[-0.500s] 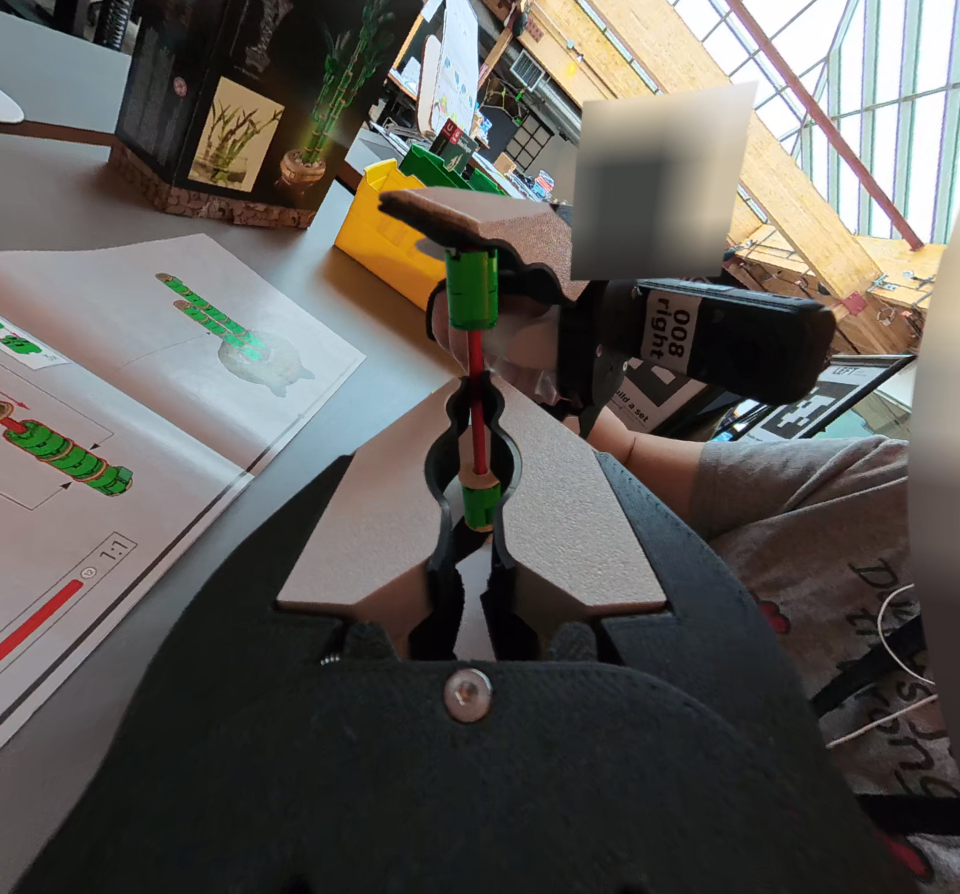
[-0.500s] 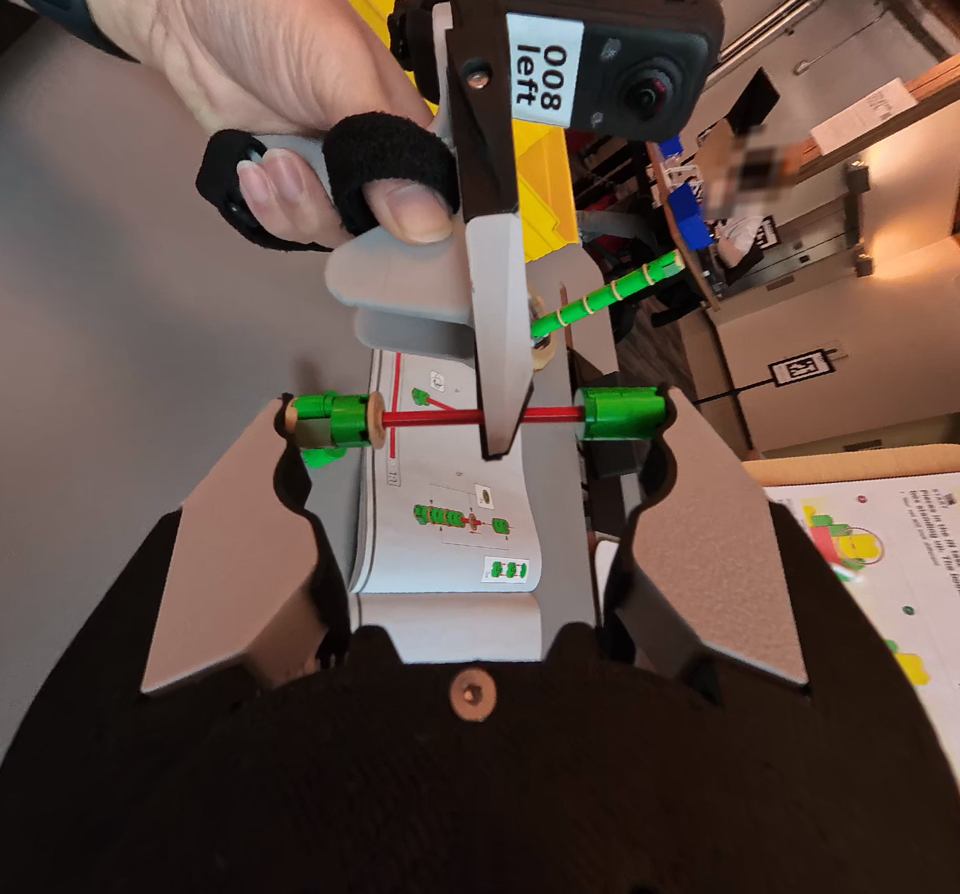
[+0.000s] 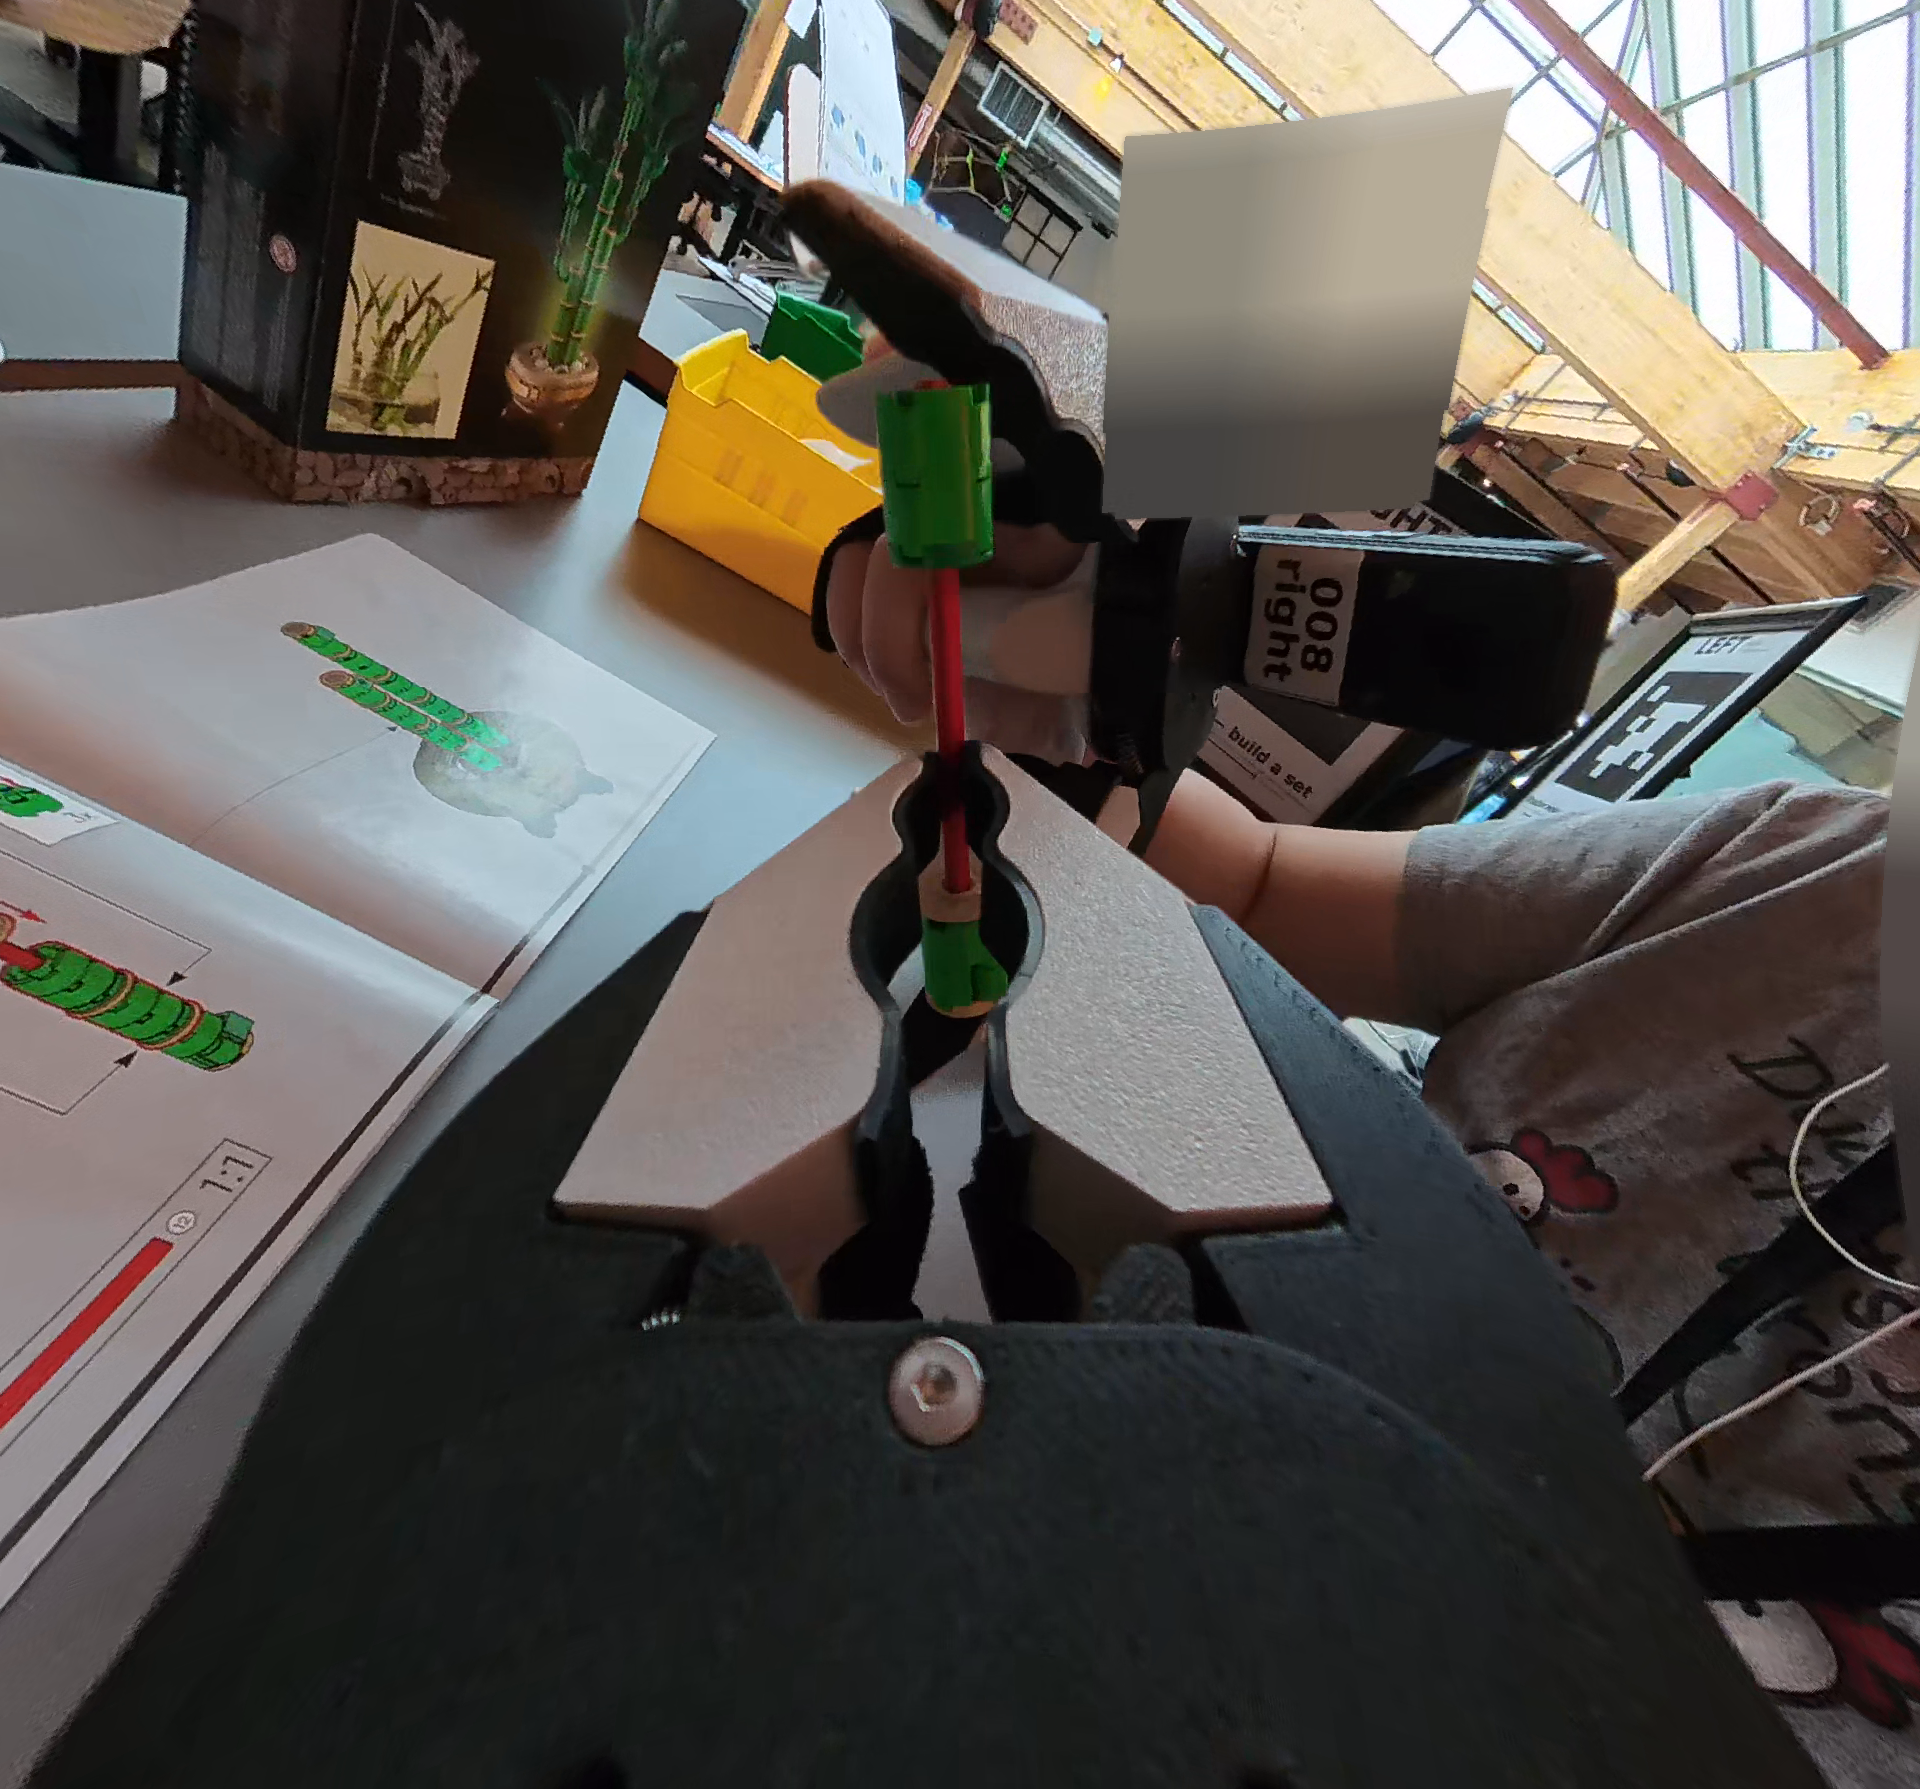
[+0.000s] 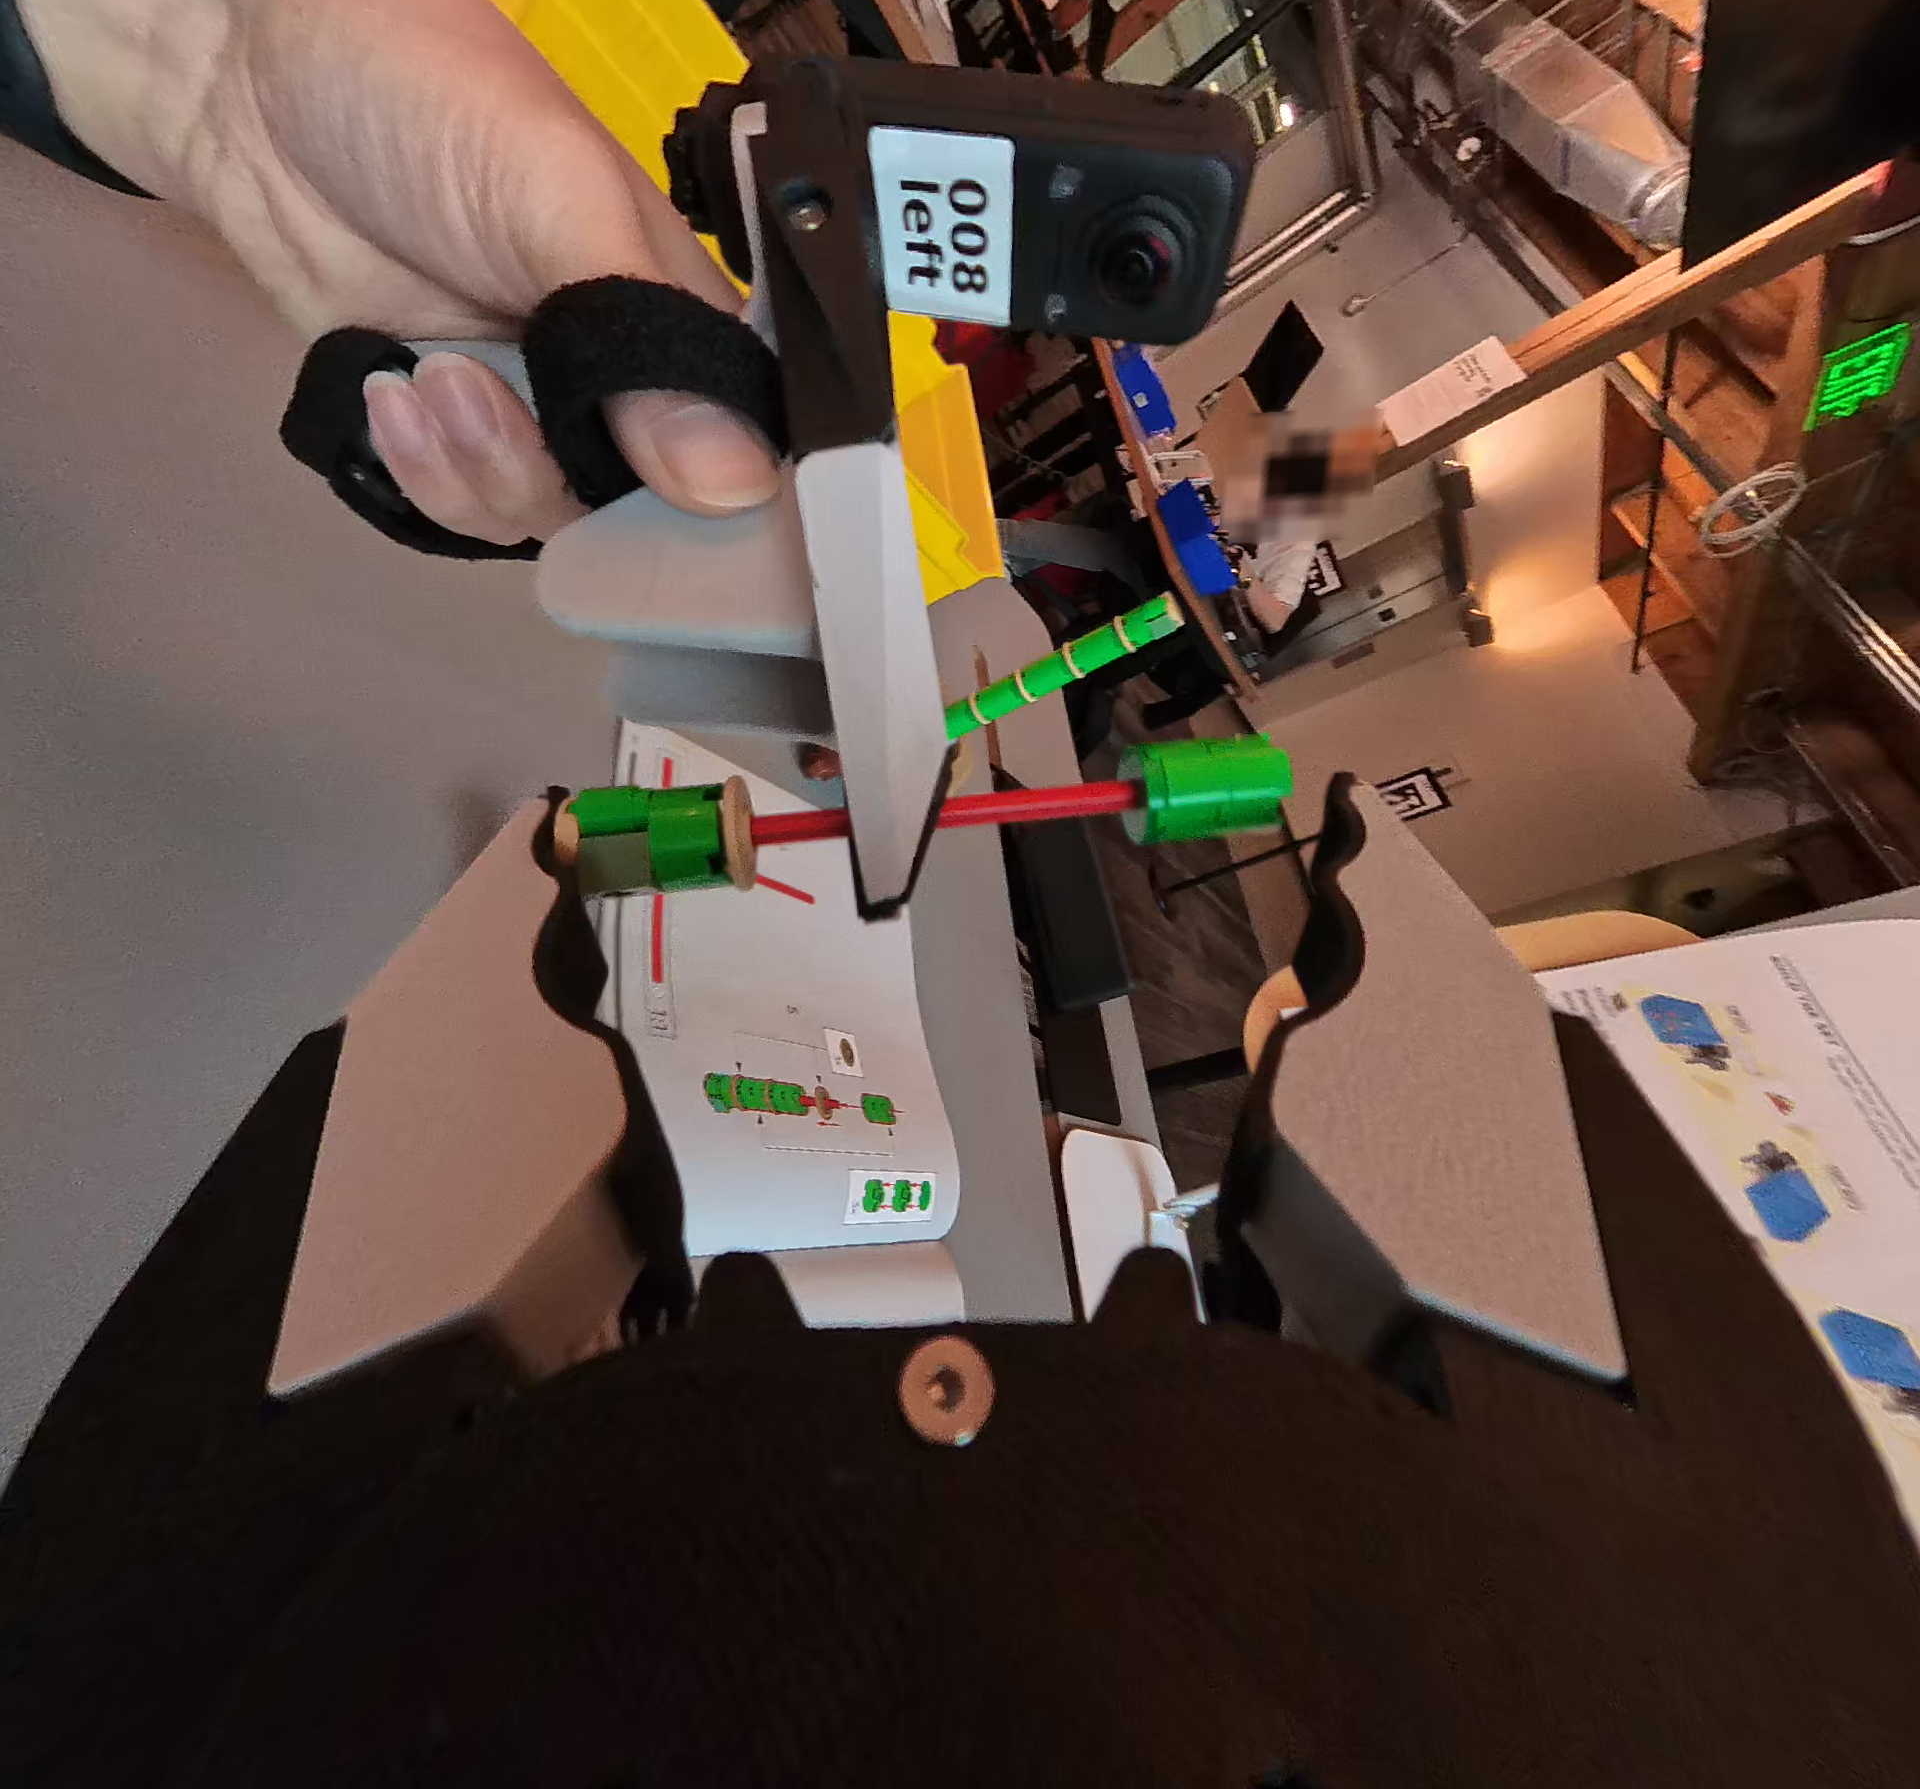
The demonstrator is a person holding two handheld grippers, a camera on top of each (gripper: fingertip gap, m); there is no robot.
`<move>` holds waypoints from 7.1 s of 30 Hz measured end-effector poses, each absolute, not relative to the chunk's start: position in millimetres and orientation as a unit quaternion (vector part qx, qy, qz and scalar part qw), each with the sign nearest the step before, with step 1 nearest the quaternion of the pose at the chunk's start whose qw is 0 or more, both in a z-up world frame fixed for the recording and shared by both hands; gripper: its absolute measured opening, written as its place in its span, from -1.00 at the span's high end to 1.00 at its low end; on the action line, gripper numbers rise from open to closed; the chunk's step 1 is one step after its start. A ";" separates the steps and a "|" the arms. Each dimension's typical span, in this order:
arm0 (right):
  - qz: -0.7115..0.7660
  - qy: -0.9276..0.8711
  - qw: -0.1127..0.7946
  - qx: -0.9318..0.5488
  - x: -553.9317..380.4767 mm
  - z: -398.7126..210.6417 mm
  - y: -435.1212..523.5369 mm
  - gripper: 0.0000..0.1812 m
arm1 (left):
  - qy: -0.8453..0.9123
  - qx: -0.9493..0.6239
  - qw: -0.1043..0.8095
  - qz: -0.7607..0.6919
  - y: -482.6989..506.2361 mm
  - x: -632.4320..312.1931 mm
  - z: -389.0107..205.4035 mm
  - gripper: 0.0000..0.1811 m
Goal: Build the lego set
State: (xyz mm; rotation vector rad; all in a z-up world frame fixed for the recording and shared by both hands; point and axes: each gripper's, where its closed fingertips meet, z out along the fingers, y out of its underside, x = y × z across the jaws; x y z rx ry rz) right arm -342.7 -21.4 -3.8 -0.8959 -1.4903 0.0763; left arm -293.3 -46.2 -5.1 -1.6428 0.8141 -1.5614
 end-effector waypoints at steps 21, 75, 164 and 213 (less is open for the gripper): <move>0.009 -0.664 0.640 -0.386 -344.5 -4.9 -23.1 -0.42 | 0.324 -0.640 0.374 -0.587 -46.9 -294.6 -3.6 0.98; 0.028 -0.649 0.621 -0.437 -344.3 -11.7 -13.6 -0.42 | 0.307 -0.650 0.379 -0.582 -38.7 -296.1 -7.1 0.99; -0.034 -0.621 0.637 -0.454 -348.3 -19.9 8.0 -0.43 | 0.242 -0.690 0.390 -0.560 -16.5 -305.7 -19.5 0.99; 0.097 -0.662 0.594 -0.446 -335.8 -17.3 -18.0 -0.24 | 0.260 -0.679 0.344 -0.594 -25.4 -303.8 -21.6 0.99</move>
